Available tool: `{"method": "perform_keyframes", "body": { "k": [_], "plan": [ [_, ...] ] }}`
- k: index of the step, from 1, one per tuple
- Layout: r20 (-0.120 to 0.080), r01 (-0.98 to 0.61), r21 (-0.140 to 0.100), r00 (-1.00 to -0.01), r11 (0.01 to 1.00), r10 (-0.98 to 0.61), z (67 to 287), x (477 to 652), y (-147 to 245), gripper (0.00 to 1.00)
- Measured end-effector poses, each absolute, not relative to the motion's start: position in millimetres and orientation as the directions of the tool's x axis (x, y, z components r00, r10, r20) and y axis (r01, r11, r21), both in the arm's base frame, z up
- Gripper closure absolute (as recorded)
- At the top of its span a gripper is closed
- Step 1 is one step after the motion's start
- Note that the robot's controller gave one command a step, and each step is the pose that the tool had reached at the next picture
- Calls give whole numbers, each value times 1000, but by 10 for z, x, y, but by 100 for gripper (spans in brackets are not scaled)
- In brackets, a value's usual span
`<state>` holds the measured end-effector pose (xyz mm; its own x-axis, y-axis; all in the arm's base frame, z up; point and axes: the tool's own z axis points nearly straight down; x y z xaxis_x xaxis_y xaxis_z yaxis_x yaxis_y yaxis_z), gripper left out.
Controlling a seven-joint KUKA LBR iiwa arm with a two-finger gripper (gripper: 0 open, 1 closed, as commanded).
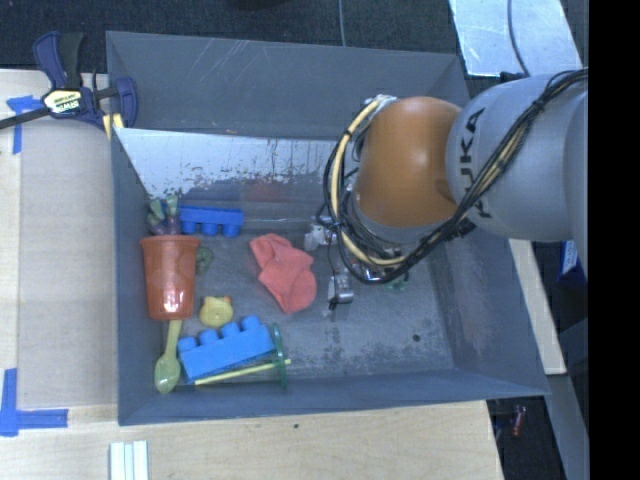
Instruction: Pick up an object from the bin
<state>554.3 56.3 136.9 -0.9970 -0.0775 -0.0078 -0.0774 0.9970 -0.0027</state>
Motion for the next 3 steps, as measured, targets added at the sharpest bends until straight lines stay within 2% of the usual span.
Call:
{"method": "perform_keyframes", "body": {
  "k": [1,2,3],
  "plan": [
    [-14,100,0,-995,995,100,882,5690,722,0],
    [-20,16,4,-1000,1000,16,730,6051,1173,100],
    [-20,15,3,-1000,1000,15,730,6051,1174,100]
  ]
}}
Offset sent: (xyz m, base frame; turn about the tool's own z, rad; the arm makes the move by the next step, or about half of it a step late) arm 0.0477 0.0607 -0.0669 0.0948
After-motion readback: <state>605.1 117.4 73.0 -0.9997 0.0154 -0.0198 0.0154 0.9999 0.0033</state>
